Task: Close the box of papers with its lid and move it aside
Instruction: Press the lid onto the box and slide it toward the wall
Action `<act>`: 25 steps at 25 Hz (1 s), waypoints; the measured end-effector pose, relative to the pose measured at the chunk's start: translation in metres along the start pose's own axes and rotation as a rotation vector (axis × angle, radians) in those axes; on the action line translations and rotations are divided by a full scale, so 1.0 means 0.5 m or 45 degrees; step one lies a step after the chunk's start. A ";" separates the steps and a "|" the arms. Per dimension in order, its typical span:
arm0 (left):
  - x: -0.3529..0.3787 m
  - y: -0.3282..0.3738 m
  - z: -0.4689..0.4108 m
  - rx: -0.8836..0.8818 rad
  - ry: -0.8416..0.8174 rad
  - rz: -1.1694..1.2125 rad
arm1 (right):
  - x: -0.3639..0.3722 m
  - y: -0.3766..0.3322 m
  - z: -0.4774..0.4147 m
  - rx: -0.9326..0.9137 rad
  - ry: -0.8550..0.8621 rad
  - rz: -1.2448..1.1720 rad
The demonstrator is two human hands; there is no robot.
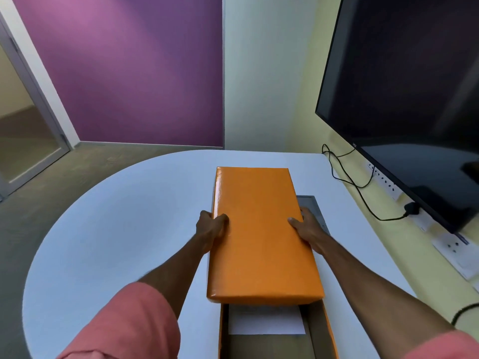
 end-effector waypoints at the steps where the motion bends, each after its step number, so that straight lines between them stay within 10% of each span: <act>1: 0.012 -0.015 0.001 -0.012 -0.026 -0.024 | 0.003 0.023 0.002 0.024 0.001 -0.007; 25: 0.109 -0.162 0.045 -0.167 -0.188 -0.172 | -0.001 0.207 0.021 0.283 -0.069 0.101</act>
Point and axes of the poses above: each hand's wrist, its own z-axis away from the middle knuckle, its own x-axis out of the palm, y = z × x, the point moved 9 cm from there along -z, towards the middle knuckle, and after that the axes turned 2 degrees about y, right-handed, at the moved point
